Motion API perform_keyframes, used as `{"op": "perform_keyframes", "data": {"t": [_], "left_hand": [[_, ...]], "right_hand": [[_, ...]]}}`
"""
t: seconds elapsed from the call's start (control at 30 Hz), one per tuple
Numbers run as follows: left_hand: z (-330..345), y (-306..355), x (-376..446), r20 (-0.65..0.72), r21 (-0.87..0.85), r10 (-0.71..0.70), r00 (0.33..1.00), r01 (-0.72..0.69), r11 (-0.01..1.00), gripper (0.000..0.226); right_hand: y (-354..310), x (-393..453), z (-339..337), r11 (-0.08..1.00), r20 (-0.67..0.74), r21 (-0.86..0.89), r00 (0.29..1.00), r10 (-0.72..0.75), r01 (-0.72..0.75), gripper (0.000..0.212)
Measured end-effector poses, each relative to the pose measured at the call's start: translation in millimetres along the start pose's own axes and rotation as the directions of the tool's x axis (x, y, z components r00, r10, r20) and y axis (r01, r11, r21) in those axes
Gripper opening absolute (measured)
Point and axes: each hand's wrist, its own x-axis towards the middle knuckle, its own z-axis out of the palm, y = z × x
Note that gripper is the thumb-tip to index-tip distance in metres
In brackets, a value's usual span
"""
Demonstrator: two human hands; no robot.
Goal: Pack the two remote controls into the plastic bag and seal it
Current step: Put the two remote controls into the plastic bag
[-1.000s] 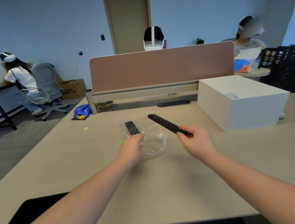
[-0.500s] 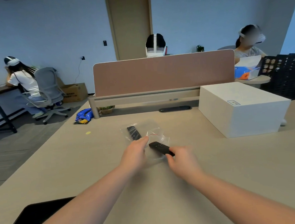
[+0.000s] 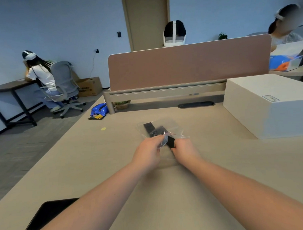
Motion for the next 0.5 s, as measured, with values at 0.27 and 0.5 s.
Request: {"op": "perform_keyframes", "data": {"t": [0.27, 0.5], "left_hand": [[10.1, -5.6, 0.7, 0.023, -0.019, 0.019, 1.0, -0.019, 1.0, 0.055], [12.1, -13.7, -2.8, 0.054, -0.093, 0.028, 0.998, -0.023, 0.995, 0.046]], "right_hand": [[6.6, 8.9, 14.7, 0.988, 0.033, -0.139, 0.997, -0.063, 0.067, 0.033], [15.2, 3.1, -0.2, 0.988, -0.12, -0.053, 0.982, -0.147, 0.142, 0.022]]}}
